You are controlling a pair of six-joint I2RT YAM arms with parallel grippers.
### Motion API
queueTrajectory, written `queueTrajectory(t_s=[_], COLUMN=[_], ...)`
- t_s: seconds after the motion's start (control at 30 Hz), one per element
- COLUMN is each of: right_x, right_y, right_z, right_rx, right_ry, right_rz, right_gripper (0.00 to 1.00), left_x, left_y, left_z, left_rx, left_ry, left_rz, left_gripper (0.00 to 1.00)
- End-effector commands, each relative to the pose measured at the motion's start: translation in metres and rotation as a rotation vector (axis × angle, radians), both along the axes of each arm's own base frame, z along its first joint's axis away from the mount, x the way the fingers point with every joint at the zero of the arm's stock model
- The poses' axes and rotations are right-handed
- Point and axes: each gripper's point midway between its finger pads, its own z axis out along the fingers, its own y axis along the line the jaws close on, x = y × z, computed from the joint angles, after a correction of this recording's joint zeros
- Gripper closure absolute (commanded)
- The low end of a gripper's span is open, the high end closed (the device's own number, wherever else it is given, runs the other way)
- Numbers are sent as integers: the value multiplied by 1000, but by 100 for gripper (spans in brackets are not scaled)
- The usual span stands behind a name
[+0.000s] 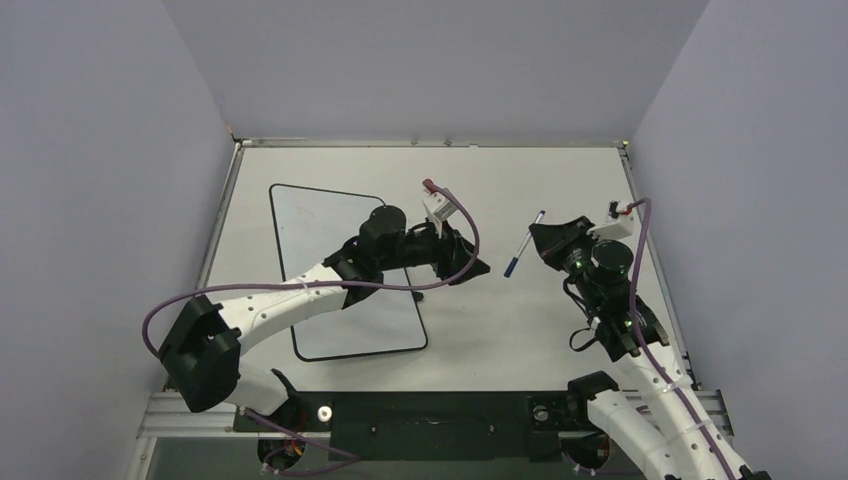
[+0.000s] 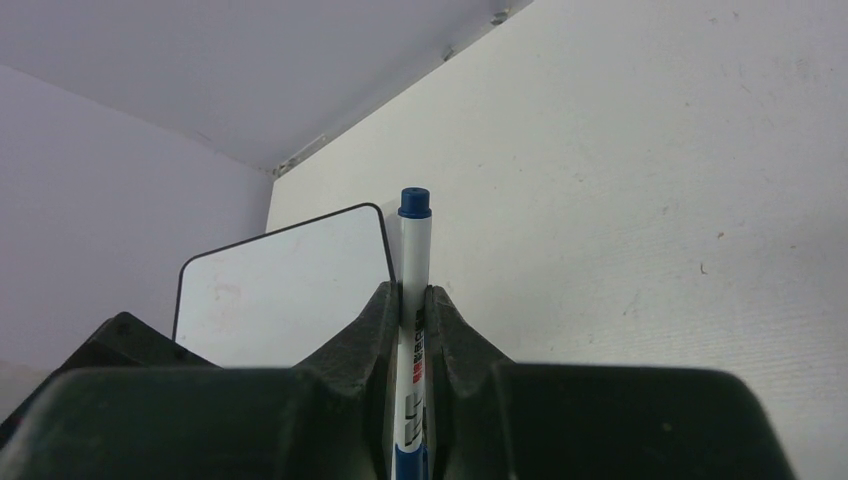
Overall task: Write a sentence on the whiteboard
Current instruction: Pass from the right arm to the left
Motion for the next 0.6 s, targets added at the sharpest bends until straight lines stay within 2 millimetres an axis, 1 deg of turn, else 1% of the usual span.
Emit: queueTrajectory(t_s=[0.0, 0.07, 0.1, 0.13, 0.17, 0.2, 0.23, 0.3, 0.47, 0.57], right_x=[2, 3, 3, 3, 3, 3, 2, 2, -1, -3], right_y=[2, 1, 1, 3, 4, 6, 7, 9, 14, 15], right_z=[45, 47, 49, 49, 50, 51, 52, 52, 50, 49], right_rx=[66, 85, 101, 107, 120, 125, 131, 135, 135, 137], right_ry=[-91, -82, -79, -75, -74, -72, -72, -69, -67, -66], right_rz=[-20, -40, -43, -40, -41, -36, -36, -33, -21, -14], right_gripper=[100, 100, 100, 100, 100, 100, 100, 100, 100, 100], left_x=[-7, -9, -10, -11, -10, -10, -8, -7, -7, -4], left_y=[-19, -27, -32, -36, -40, -43, -47, -53, -64, -68], left_z=[26, 26, 21, 25, 20, 24, 22, 23, 32, 33], left_rx=[-111, -121, -116, -128, -122, -131, -131, -150, -190, -189], left_ry=[-56, -63, -57, -63, -55, -60, -57, -58, -61, -70], left_rz=[-62, -72, -80, -85, -88, -89, -89, -89, -99, -87], left_gripper=[44, 44, 44, 45, 45, 46, 47, 47, 47, 49])
